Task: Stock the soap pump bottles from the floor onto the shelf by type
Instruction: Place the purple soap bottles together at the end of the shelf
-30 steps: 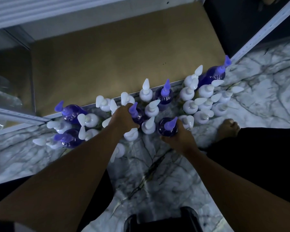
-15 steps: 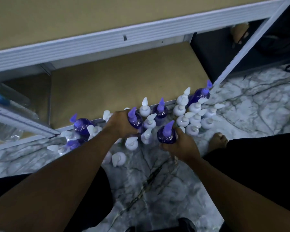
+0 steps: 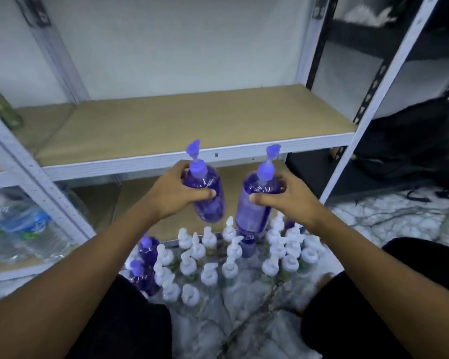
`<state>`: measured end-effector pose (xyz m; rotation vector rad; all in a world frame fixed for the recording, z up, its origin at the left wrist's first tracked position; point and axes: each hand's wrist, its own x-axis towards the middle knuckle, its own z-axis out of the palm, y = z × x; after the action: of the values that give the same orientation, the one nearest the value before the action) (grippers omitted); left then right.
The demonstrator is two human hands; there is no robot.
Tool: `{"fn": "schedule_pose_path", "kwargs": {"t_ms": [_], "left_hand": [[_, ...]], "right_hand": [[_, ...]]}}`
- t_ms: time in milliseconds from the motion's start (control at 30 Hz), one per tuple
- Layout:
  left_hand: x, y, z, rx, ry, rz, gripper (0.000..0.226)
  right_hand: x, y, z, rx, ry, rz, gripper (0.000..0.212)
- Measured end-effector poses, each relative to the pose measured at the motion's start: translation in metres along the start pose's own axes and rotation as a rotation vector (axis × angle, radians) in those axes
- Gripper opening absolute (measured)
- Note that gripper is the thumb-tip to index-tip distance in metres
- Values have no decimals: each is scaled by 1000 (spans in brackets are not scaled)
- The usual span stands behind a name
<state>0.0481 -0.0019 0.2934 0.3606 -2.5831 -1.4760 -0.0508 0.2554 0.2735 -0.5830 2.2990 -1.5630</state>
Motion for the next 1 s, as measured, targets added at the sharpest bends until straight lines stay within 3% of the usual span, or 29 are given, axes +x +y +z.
{"fn": "schedule_pose_path", "kwargs": {"t_ms": [200,333,400,500,600,767,1000], "left_hand": [[-26,45,-1,-543,213,22,52],[-35,40,17,-866,268,-95,77],[-41,36,26,-898,265,-158,70],[-45,35,36,-868,244,-270,51],[-43,37,43,-878,221,-299,39],[-39,41,48,-888,153,-270,31],[-37,43,55,-892,39,-291,38]], "right_hand": [[-4,-62,-19,296,5,-47,63],[-10,-60,-8,474,45,2,50],[-15,-54,-1,533,51,43,42],[-19,-49,9,572,12,170,55],[-19,-45,16,616,-24,185,51],[-18,-40,20,645,-36,218,61],[-16,-36,10,761,-49,302,38]]}}
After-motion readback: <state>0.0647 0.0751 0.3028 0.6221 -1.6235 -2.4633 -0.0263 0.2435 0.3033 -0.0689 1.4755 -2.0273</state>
